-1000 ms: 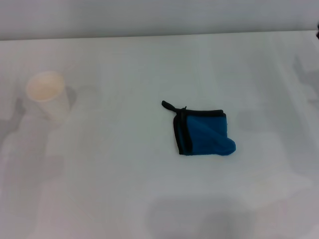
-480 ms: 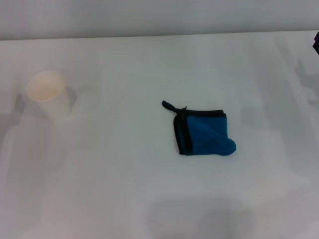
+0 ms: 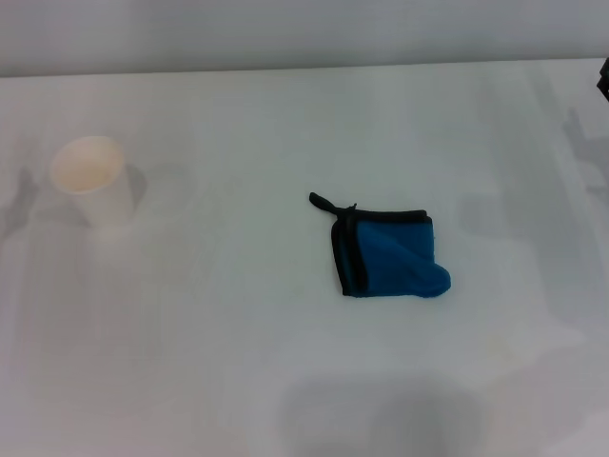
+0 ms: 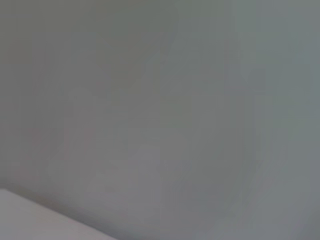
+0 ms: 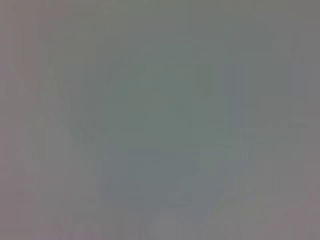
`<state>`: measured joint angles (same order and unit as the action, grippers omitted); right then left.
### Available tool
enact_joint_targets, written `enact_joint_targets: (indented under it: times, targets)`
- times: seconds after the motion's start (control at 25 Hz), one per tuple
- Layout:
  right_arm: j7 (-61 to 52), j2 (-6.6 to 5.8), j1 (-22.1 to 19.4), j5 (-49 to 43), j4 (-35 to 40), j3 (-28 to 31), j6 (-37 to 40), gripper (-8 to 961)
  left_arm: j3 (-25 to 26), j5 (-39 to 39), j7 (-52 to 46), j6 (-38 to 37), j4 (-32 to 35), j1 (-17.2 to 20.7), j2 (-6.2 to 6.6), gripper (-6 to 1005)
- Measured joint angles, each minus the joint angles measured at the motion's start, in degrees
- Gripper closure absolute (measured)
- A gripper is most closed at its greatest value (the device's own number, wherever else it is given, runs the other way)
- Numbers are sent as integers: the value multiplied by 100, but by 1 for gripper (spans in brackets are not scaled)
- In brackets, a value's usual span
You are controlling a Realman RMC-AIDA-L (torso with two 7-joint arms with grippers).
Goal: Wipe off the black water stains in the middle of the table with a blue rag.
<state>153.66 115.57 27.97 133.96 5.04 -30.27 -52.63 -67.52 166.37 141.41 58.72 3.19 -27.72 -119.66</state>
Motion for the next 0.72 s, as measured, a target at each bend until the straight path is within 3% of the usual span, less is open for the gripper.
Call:
enact_joint_targets:
  times: [0.28,0.72]
  targets:
    - [18,1,47,13,8,464,239,220,-2,35,-13,-344,10,-135,-8,131]
    - [172,5,98,13,-15,501,309,220,-23,36,-24,-332,10,-115,-3,134]
